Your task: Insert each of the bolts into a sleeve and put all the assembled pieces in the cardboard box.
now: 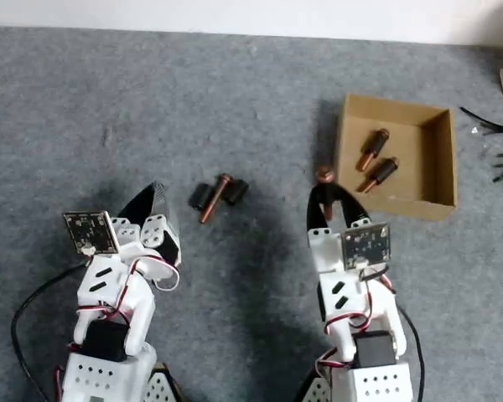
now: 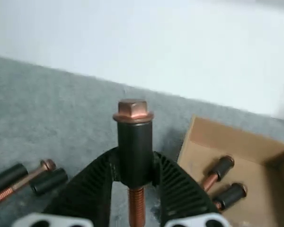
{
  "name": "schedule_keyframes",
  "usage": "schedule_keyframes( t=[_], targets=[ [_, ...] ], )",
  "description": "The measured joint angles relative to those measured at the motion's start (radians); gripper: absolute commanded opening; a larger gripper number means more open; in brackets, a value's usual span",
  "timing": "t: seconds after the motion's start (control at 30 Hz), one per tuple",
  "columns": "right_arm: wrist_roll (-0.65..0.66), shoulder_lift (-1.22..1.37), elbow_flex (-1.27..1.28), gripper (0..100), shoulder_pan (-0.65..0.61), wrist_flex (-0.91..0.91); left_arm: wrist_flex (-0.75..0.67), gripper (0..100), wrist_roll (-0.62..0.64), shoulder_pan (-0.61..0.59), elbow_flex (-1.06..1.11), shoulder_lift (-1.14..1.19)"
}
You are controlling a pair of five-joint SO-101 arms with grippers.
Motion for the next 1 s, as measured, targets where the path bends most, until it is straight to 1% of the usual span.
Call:
schedule_keyframes(
  t=[0.13,0.27,0.37,0.53,0.67,0.8,0.93,1.0],
  targets=[
    [0.0,0.196,-0.092,0.5,0.017,-0.074,0.0,2,0.0,0.0,0.0,0.0],
    [-0.012,0.517,-0.279,0.5,0.083,-0.18,0.0,2,-0.003,0.0,0.0,0.0],
    [-0.083,0.812,-0.463,0.5,0.144,-0.227,0.0,2,-0.003,0.0,0.0,0.0],
    [-0.23,1.3,-0.787,0.8,0.233,-0.239,0.0,2,-0.003,-0.002,0.0,0.0],
    [-0.296,1.596,-0.964,0.9,0.27,-0.239,0.0,2,-0.003,0.0,0.0,0.0],
    [-0.304,1.749,-1.002,1.0,0.269,-0.239,0.0,2,-0.003,0.0,0.0,0.0],
    [-0.307,1.783,-1.008,1.3,0.269,-0.239,0.0,2,-0.006,0.0,0.0,0.0],
    [-0.307,1.786,-1.01,4.3,0.258,-0.239,0.0,2,-0.008,0.0,0.0,0.0]
  ],
)
